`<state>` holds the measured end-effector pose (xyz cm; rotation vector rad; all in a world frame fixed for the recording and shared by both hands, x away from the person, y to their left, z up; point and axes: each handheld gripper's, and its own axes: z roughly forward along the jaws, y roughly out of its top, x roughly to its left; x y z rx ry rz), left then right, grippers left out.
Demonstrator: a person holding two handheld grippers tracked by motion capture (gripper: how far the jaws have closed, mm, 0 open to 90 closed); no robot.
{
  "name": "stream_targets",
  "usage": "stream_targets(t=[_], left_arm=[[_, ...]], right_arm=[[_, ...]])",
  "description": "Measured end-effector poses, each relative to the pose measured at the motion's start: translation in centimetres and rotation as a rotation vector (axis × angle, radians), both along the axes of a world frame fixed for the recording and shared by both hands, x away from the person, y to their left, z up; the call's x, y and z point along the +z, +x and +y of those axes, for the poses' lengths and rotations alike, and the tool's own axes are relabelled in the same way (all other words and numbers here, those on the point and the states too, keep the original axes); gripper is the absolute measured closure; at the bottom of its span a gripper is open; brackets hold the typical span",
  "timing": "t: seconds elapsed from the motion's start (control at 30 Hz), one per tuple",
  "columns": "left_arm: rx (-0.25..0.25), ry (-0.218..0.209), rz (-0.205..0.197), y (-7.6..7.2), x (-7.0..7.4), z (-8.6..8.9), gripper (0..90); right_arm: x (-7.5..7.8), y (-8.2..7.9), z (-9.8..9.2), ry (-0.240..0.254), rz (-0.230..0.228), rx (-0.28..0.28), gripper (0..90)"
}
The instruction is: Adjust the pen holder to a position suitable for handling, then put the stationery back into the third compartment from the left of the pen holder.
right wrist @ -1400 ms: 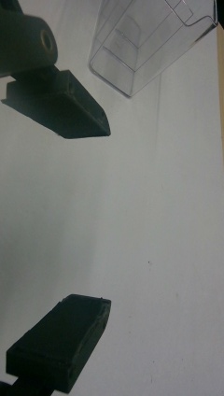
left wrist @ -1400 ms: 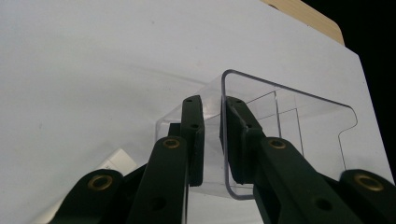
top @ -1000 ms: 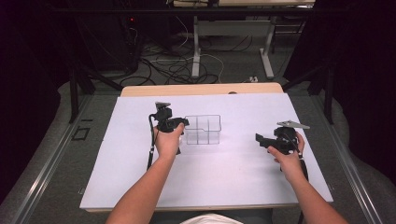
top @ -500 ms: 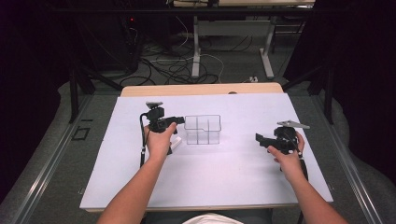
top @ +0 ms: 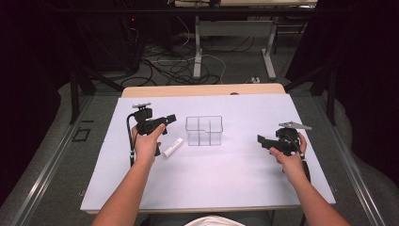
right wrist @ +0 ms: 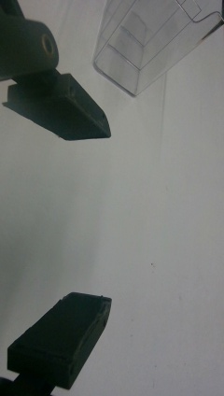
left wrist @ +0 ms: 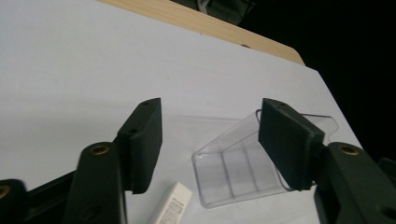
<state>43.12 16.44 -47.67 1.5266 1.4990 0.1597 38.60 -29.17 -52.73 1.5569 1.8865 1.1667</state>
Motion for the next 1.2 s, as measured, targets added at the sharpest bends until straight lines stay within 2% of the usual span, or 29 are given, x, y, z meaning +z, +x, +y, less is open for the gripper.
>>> stream_targets(t=[0.13,0.2,0.23,0.27,0.33,0.37,0.4,0.57,0.6,0.77,0.87,0.9,0.93,1.0,1.2], left_arm=[[-0.052,0.054,-0.070,-0.2,0.2,0.6,32.9],[-0.066,0.067,-0.072,-0.2,0.1,0.6,28.6],[-0.075,0.105,-0.077,-0.4,0.2,0.6,28.0],[-0.075,0.105,-0.077,-0.4,0.2,0.6,27.5],[-0.117,0.153,-0.105,-0.6,0.4,0.6,22.9],[-0.117,0.153,-0.105,-0.6,0.4,0.6,20.8],[-0.112,0.179,-0.127,-0.6,0.4,0.6,20.2],[-0.103,0.214,-0.127,-0.8,0.5,0.7,16.3],[-0.120,0.239,-0.119,-0.9,0.4,0.9,16.1],[-0.133,0.262,-0.087,-0.8,0.2,1.3,15.9],[-0.175,0.361,-0.109,-1.0,0.3,1.3,15.9],[-0.175,0.361,-0.109,-1.0,0.3,1.3,15.8],[-0.210,0.418,-0.121,-1.2,0.3,1.2,15.9],[-0.229,0.456,-0.139,-1.3,0.3,1.0,16.2],[-0.279,0.467,-0.148,-1.5,0.2,0.9,20.5]], right_arm=[[0.1,-0.1,0.1,-0.003,0.000,-0.003,14.5],[0.0,0.0,0.1,-0.010,0.000,0.000,14.5],[0.0,0.0,0.1,-0.011,0.000,0.001,14.5],[0.0,0.0,0.1,-0.011,0.000,0.001,14.5],[0.1,0.1,0.1,-0.011,-0.007,0.006,14.5],[0.1,0.1,0.1,-0.013,-0.008,0.006,14.5],[0.1,0.1,0.1,-0.015,-0.008,0.007,14.6],[0.1,0.0,0.0,-0.012,-0.007,0.010,14.5],[0.1,0.0,0.0,-0.013,-0.007,0.012,14.5],[0.1,0.0,0.1,-0.016,-0.004,0.018,14.6],[0.1,0.0,0.1,-0.015,-0.003,0.017,14.5],[0.1,0.0,0.1,-0.015,-0.003,0.017,14.5],[0.1,0.0,0.1,-0.015,-0.002,0.017,14.5],[0.1,-0.1,0.2,-0.017,-0.002,0.018,14.6],[0.1,-0.2,0.3,-0.026,-0.007,0.033,14.6]])
